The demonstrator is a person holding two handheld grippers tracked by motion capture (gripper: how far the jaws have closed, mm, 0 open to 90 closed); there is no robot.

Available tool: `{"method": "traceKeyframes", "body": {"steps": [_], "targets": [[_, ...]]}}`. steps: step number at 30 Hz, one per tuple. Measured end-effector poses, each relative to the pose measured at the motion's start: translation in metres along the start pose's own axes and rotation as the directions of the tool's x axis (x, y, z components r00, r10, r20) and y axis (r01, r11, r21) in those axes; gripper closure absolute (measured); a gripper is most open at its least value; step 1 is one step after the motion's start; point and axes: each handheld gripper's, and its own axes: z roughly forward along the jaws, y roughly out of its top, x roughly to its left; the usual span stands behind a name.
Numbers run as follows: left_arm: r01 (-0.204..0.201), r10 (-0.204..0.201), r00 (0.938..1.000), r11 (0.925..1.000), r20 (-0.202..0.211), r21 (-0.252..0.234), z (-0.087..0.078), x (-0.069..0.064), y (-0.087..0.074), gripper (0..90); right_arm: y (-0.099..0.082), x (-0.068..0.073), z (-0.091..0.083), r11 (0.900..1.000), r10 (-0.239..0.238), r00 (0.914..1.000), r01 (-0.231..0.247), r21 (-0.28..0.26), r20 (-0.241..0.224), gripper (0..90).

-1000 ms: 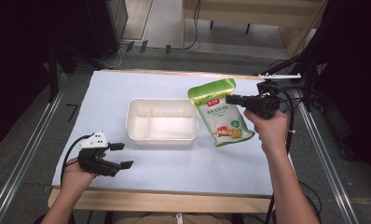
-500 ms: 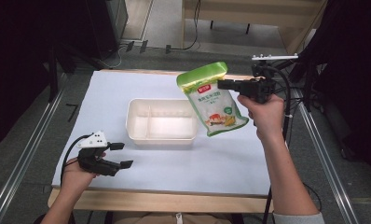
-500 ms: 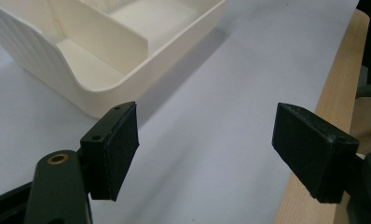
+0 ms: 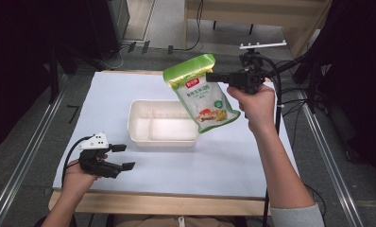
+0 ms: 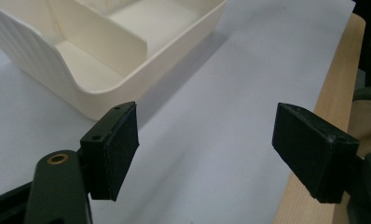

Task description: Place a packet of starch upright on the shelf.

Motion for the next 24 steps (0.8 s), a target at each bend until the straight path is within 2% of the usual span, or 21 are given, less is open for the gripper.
{"method": "traceKeyframes", "body": {"steps": [5,14,24], "targets": [[-0.001,0.001,1.0,1.0,0.003,0.005,0.001,-0.001,0.0,23.4,0.004,0.004,0.007,0.9999,-0.011,0.9999,0.011,-0.006,0.001,87.0],[0.0,0.0,1.0,1.0,0.002,-0.009,0.0,-0.001,0.0,23.4,0.01,0.004,0.036,0.9999,-0.001,1.0,0.001,0.013,0.0,87.1],[0.008,-0.008,1.0,0.9999,0.003,-0.01,-0.001,0.001,0.0,23.4,0.022,0.019,0.067,0.999,-0.023,0.9997,0.023,0.039,-0.007,87.1]]}}
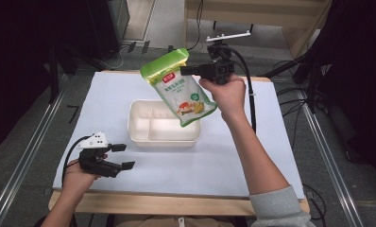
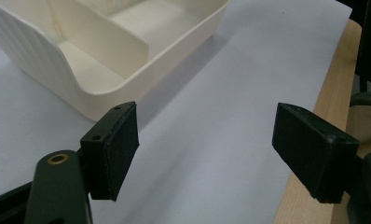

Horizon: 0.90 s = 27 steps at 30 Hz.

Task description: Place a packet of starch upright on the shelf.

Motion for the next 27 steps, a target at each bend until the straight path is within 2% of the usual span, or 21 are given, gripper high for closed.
{"method": "traceKeyframes", "body": {"steps": [15,23,27], "targets": [[0.0,0.0,0.9999,1.0,0.012,-0.004,0.001,0.0,0.0,23.4,0.006,0.005,0.042,0.9995,0.008,0.9999,-0.007,0.031,-0.007,87.0],[-0.002,0.002,1.0,1.0,0.008,0.003,0.0,0.0,0.0,23.4,-0.002,0.005,0.071,0.9977,-0.006,0.9999,0.006,0.067,0.009,87.0],[-0.001,0.001,1.0,1.0,0.009,0.004,0.0,0.001,0.0,23.4,-0.01,0.001,0.085,0.9948,-0.001,0.9998,-0.001,0.102,0.02,87.0]]}}
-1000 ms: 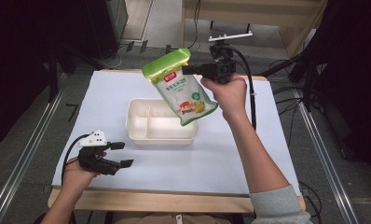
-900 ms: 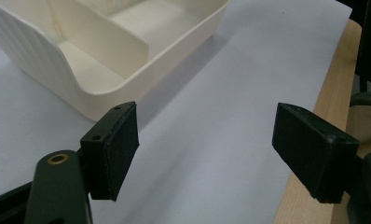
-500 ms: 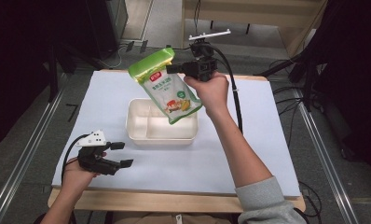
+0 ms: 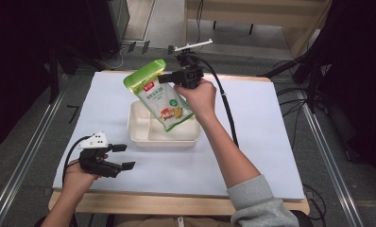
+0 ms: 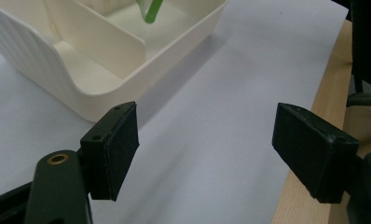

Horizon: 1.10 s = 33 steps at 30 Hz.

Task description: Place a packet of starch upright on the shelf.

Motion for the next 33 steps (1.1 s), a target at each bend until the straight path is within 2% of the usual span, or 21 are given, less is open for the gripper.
{"method": "traceKeyframes", "body": {"steps": [6,10,13,17,22,25,28,33], "targets": [[0.004,-0.004,1.0,1.0,0.0,-0.001,0.0,0.0,0.0,23.4,-0.016,-0.01,0.023,0.9991,-0.017,0.9991,0.016,0.039,0.038,87.0],[0.003,-0.003,1.0,1.0,0.004,-0.001,0.001,0.0,0.0,23.4,-0.024,-0.021,0.025,0.9997,-0.007,0.9995,0.006,0.025,0.031,86.9],[0.003,-0.003,1.0,1.0,0.004,-0.003,0.001,0.001,0.0,23.4,-0.029,-0.025,0.027,0.9983,-0.017,0.9981,0.014,0.057,0.06,86.9],[0.0,0.0,1.0,1.0,0.005,0.001,0.003,0.001,0.002,23.4,-0.036,-0.033,0.023,0.9993,0.008,0.9993,-0.009,0.035,0.036,86.9],[-0.004,0.004,0.9999,1.0,0.012,0.004,0.006,0.001,0.003,23.4,-0.04,-0.042,0.016,0.9994,0.022,0.9989,-0.023,0.026,0.041,86.8],[-0.002,0.002,0.9999,1.0,0.016,0.001,0.006,0.002,0.004,23.4,-0.042,-0.05,0.012,0.9982,0.056,0.9979,-0.057,0.016,0.03,86.7],[-0.008,0.008,0.9998,0.9999,0.02,0.007,0.008,0.002,0.005,23.4,-0.045,-0.055,0.009,0.9974,0.071,0.9971,-0.071,0.004,0.027,86.7],[-0.006,0.006,0.9996,1.0,0.028,0.003,0.009,0.002,0.006,23.5,-0.05,-0.061,0.003,0.9969,0.078,0.9964,-0.078,-0.008,0.031,86.4]]}}
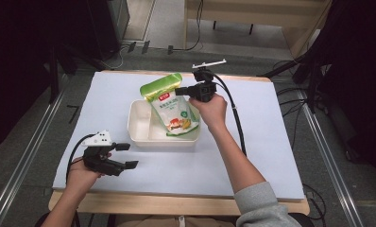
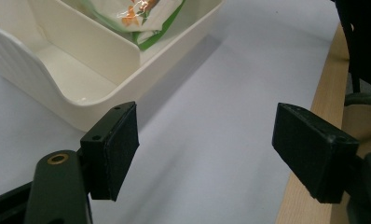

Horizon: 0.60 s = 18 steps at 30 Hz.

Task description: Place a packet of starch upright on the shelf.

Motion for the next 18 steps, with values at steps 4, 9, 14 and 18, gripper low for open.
{"method": "traceKeyframes", "body": {"steps": [4,9,14,18], "targets": [[-0.004,0.004,1.0,1.0,0.008,0.006,0.002,0.0,0.001,23.4,-0.005,-0.005,-0.006,0.9999,0.013,0.9999,-0.013,-0.009,0.0,86.3],[-0.007,0.007,1.0,0.9999,0.006,0.015,0.004,-0.001,0.001,23.4,-0.011,-0.01,-0.013,0.9999,0.013,0.9997,-0.013,-0.007,0.022,86.2],[-0.011,0.01,0.9999,0.9998,0.011,0.018,0.004,0.0,0.002,23.4,-0.013,-0.015,-0.017,0.9995,0.03,0.9991,-0.03,0.009,0.031,84.5],[-0.009,0.009,0.9999,0.9998,0.007,0.016,0.005,0.0,0.002,23.4,-0.012,-0.019,-0.023,0.9994,0.034,0.9988,-0.034,-0.004,0.034,73.9]]}}
